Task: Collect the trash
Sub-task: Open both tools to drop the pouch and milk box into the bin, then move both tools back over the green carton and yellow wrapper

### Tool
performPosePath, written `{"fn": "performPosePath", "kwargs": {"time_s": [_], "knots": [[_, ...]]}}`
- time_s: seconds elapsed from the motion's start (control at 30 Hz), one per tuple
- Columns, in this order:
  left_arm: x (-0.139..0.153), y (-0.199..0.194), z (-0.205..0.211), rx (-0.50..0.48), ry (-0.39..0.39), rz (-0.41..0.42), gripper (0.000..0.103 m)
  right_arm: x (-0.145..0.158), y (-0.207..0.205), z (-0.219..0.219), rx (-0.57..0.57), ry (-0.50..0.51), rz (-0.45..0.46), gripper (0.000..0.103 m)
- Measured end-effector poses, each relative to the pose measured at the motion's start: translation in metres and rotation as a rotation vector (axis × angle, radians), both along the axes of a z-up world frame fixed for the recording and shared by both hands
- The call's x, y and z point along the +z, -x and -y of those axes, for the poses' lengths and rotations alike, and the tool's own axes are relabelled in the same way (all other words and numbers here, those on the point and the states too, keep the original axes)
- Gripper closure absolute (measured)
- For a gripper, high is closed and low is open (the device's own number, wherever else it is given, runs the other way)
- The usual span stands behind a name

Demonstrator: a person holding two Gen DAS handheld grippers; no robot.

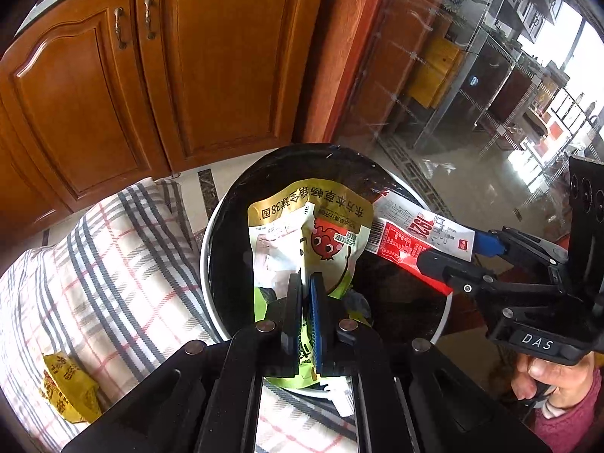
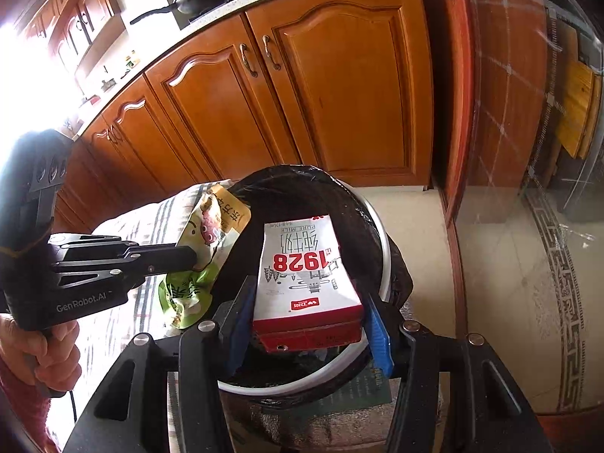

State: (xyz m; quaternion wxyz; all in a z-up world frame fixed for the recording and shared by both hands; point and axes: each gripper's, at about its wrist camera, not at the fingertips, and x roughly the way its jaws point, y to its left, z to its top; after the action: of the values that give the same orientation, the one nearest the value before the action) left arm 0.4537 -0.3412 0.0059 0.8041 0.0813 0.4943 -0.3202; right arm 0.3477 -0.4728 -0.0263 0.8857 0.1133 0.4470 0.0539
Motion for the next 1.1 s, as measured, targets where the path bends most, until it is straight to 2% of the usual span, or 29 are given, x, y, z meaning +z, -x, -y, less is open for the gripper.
{"fn": "performPosePath", "kwargs": {"time_s": [0.1,0.23,0.4,0.53,0.63,0.87,1.0,1.1], "knots": [[0.000,0.000,0.003,-0.002,-0.005,-0.008,0.099,-0.001,-0.004,0.000,0.001,0.001,-0.009,0.049],[0.003,0.004,-0.007,0.011,0.028,0.007,0.081,-0.002,-0.005,0.003,-0.009,-0.022,-0.015,0.049],[0.006,0.019,-0.034,0.046,0.096,0.026,0.081,0.000,0.005,0.006,-0.031,-0.051,0.006,0.048],[0.000,0.037,-0.071,0.127,0.187,0.021,0.079,0.003,0.021,0.004,-0.040,-0.087,0.043,0.048],[-0.007,0.059,-0.102,0.201,0.245,0.038,0.068,0.004,0.035,-0.005,-0.044,-0.115,0.073,0.048],[-0.016,0.112,-0.166,0.342,0.295,0.085,0.056,-0.002,0.065,-0.036,-0.047,-0.205,0.107,0.034],[-0.016,0.139,-0.199,0.403,0.309,0.101,0.055,-0.005,0.081,-0.061,-0.033,-0.217,0.114,0.026],[-0.014,0.161,-0.219,0.447,0.310,0.116,0.053,-0.005,0.090,-0.081,-0.011,-0.221,0.111,0.026]]}}
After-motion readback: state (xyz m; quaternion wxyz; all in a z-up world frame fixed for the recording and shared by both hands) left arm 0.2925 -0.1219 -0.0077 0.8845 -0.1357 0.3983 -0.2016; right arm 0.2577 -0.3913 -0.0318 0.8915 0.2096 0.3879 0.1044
